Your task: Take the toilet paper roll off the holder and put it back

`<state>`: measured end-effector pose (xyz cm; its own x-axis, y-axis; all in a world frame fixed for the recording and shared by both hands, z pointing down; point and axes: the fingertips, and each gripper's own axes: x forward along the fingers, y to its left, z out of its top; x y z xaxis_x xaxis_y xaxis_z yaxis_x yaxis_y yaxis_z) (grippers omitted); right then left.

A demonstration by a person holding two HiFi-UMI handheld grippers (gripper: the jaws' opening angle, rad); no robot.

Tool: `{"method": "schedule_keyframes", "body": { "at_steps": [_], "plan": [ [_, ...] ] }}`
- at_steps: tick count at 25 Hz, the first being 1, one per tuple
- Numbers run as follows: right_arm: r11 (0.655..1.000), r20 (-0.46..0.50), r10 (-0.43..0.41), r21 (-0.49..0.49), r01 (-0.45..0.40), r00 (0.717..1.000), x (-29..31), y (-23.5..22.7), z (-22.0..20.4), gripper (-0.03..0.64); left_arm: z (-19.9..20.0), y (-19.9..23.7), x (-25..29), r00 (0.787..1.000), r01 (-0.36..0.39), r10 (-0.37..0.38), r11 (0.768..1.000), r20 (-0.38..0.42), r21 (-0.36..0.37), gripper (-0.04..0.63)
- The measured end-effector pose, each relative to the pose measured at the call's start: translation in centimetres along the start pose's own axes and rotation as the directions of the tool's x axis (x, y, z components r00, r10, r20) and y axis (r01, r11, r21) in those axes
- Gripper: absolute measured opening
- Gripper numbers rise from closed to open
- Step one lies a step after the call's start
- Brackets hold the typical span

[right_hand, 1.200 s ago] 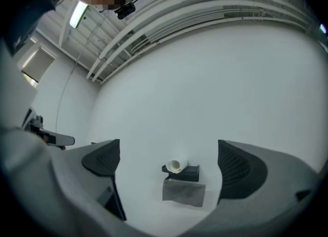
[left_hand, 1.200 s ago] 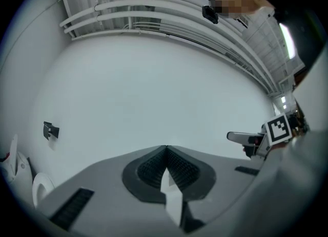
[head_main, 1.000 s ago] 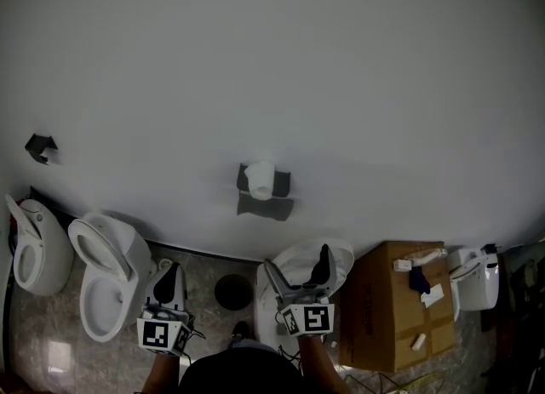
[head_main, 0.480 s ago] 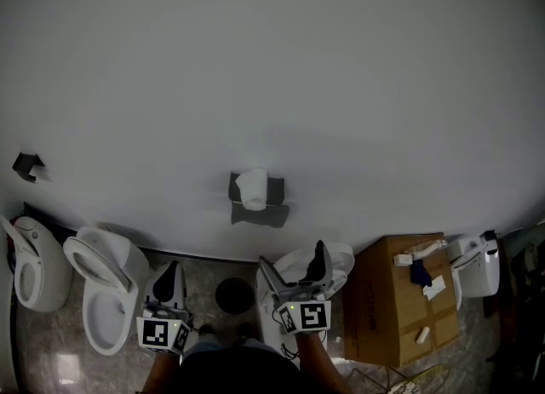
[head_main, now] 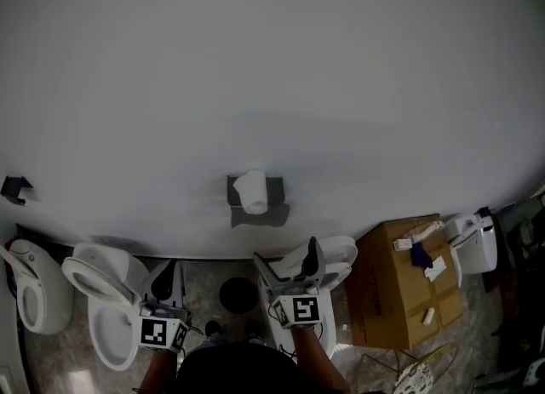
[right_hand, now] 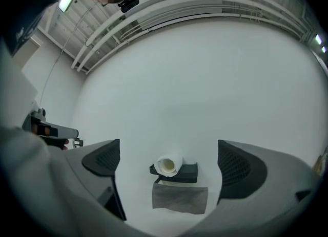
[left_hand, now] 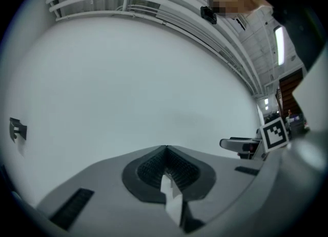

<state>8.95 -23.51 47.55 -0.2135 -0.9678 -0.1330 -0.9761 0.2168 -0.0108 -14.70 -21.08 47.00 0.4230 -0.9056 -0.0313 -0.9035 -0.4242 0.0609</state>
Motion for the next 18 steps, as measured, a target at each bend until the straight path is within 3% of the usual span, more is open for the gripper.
{"method": "schedule_keyframes", "body": {
  "at_steps": [18],
  "plan": [
    [0.999,-0.085,-0.022,0.045,0.026,0.996,6.1,-1.0,-6.0,0.572,-0.4,1.2,2.2,1.0,0.02,-0.02,0.999,0.007,-0.027,0.003]
  ]
}}
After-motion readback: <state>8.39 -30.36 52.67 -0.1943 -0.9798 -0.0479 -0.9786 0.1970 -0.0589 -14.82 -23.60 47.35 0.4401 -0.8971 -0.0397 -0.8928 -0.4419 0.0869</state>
